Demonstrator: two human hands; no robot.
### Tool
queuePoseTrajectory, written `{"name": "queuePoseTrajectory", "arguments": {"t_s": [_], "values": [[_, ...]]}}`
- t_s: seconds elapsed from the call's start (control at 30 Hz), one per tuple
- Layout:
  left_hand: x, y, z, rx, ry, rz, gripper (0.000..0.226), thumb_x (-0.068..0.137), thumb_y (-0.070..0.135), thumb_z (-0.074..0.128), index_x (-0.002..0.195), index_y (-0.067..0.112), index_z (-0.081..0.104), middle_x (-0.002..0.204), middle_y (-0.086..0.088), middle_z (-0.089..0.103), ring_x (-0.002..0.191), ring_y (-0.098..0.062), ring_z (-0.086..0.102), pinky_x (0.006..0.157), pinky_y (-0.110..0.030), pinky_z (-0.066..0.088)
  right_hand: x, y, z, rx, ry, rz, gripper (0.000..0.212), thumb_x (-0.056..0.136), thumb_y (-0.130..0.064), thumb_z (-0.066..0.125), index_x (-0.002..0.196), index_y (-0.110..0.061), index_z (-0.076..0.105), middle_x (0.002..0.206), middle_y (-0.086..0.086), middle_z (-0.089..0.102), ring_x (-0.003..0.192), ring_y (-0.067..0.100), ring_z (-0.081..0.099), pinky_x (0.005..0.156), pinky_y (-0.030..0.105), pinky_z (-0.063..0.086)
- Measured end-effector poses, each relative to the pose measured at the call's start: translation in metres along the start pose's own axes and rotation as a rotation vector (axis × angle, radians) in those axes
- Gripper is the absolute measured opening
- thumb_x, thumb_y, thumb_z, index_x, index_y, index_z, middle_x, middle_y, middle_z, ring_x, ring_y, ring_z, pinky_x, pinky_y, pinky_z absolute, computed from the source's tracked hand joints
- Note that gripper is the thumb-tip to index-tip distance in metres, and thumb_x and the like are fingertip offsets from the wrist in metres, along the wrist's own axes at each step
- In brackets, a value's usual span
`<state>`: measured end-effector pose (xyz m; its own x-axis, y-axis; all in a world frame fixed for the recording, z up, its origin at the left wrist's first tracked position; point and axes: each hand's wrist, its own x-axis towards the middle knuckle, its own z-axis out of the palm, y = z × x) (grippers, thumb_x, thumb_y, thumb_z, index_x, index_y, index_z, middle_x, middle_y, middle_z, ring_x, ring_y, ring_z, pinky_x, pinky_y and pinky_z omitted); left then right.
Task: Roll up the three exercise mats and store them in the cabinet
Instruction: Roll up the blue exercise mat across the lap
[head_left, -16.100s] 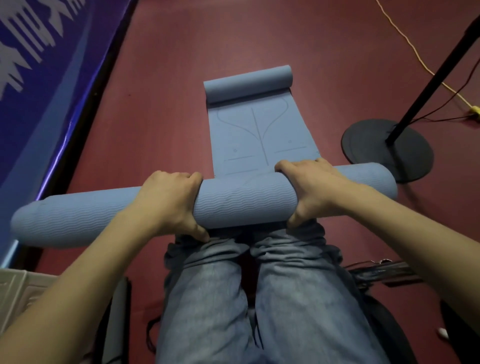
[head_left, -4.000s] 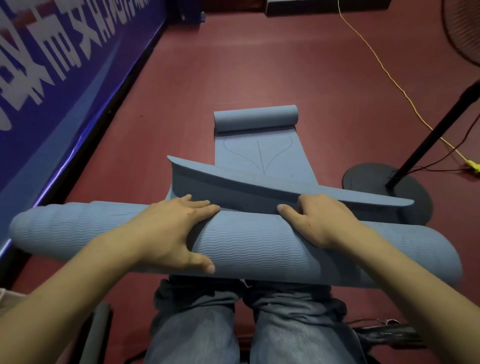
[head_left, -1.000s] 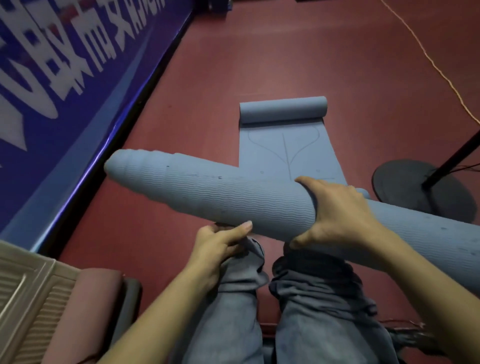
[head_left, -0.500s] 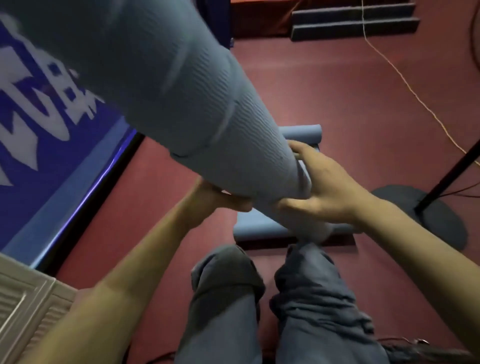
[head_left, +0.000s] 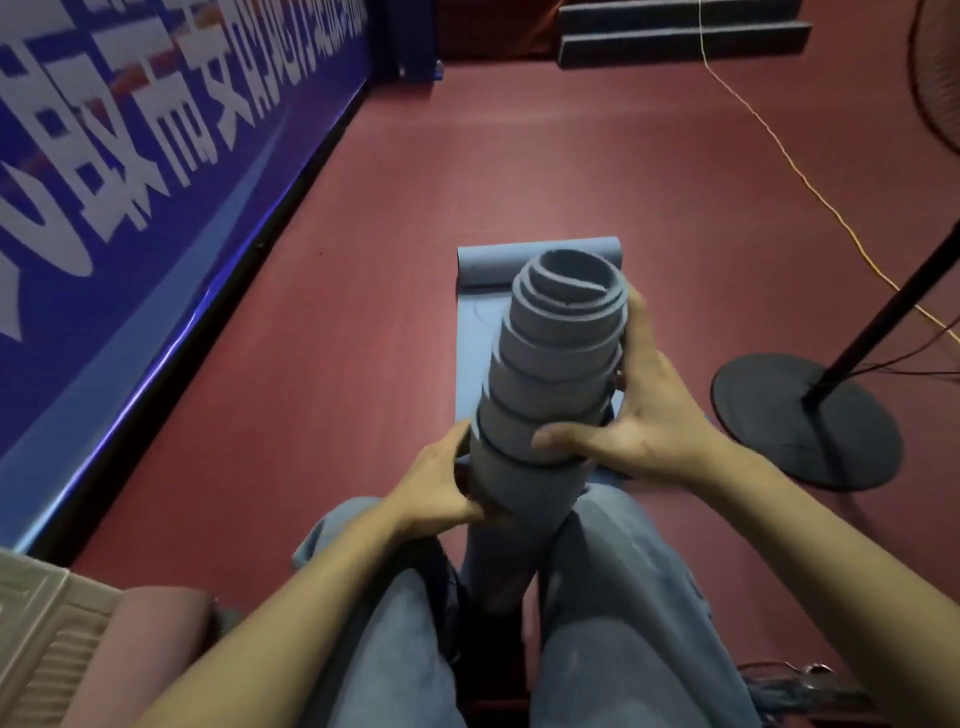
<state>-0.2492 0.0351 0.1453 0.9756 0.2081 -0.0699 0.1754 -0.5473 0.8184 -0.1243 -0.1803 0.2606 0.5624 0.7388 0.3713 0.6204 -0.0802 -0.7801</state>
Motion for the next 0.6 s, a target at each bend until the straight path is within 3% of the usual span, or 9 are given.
{"name": "queuePoseTrajectory", "arguments": {"t_s": [0.07, 0.13, 0.23, 0.33, 0.4, 0.5, 0.6], "values": [[0.004, 0.003, 0.004, -0.01, 0.023, 0.026, 0.096, 0.058, 0.025, 0.097, 0.141, 0.033, 0.048, 0.125, 0.016, 0.069, 0.113, -0.004, 0.067, 0.093, -0.039, 0.058, 0.007, -0.004, -0.009, -0.018, 0.009, 0.007, 0.133, 0.059, -0.052, 0.094, 0.159, -0.023, 0.011, 0.146, -0.021, 0.046, 0.134, -0.004, 0.047, 0.109, 0.019, 0.04], [0.006, 0.003, 0.008, -0.009, 0.061, 0.053, 0.093, 0.059, 0.022, 0.097, 0.139, 0.029, 0.051, 0.122, 0.015, 0.07, 0.109, -0.002, 0.068, 0.089, -0.034, 0.058, 0.015, -0.013, -0.019, -0.037, 0.023, -0.005, 0.134, 0.058, -0.06, 0.091, 0.16, -0.029, 0.009, 0.148, -0.013, 0.047, 0.136, 0.003, 0.049, 0.113, 0.034, 0.043], [0.009, -0.001, 0.013, -0.052, 0.109, 0.085, 0.09, 0.064, 0.013, 0.094, 0.142, 0.019, 0.051, 0.123, 0.014, 0.069, 0.107, 0.006, 0.067, 0.081, -0.012, 0.052, 0.033, -0.034, -0.04, -0.123, 0.095, -0.127, 0.116, 0.065, -0.055, 0.09, 0.158, -0.028, 0.026, 0.146, -0.008, 0.049, 0.13, 0.011, 0.055, 0.105, 0.04, 0.049], [0.014, -0.001, 0.017, -0.056, 0.087, 0.113, 0.093, 0.067, 0.016, 0.09, 0.146, 0.029, 0.044, 0.133, 0.015, 0.063, 0.116, 0.004, 0.062, 0.09, -0.014, 0.051, 0.059, -0.052, -0.05, -0.425, -0.043, -0.047, 0.105, 0.059, -0.078, 0.072, 0.149, -0.032, 0.045, 0.138, -0.003, 0.055, 0.125, 0.015, 0.055, 0.104, 0.034, 0.046], [0.017, 0.001, 0.019, 0.01, 0.032, 0.145, 0.101, 0.063, 0.029, 0.093, 0.147, 0.039, 0.038, 0.138, 0.015, 0.057, 0.123, 0.003, 0.056, 0.096, -0.019, 0.05, 0.069, -0.053, -0.045, -0.639, -0.127, 0.038, 0.095, 0.05, -0.088, 0.058, 0.126, -0.031, 0.062, 0.115, -0.001, 0.063, 0.107, 0.021, 0.06, 0.094, 0.037, 0.049], [0.015, 0.012, 0.02, 0.041, 0.03, 0.143, 0.126, 0.051, 0.047, 0.097, 0.151, 0.052, 0.021, 0.142, 0.023, 0.051, 0.127, 0.004, 0.052, 0.097, -0.023, 0.05, 0.074, -0.052, -0.034, -0.656, -0.1, -0.029, 0.071, 0.054, -0.079, 0.06, 0.098, -0.023, 0.069, 0.09, -0.003, 0.062, 0.083, 0.02, 0.057, 0.079, 0.038, 0.05], [0.008, 0.015, 0.022, -0.003, 0.204, 0.174, 0.123, 0.048, 0.06, 0.092, 0.151, 0.045, 0.027, 0.132, 0.033, 0.056, 0.12, 0.008, 0.058, 0.093, -0.023, 0.053, 0.076, -0.066, -0.03, -0.555, 0.046, -0.179, 0.054, 0.061, -0.062, 0.071, 0.092, -0.019, 0.074, 0.08, -0.006, 0.06, 0.073, 0.017, 0.056, 0.071, 0.034, 0.048]]}}
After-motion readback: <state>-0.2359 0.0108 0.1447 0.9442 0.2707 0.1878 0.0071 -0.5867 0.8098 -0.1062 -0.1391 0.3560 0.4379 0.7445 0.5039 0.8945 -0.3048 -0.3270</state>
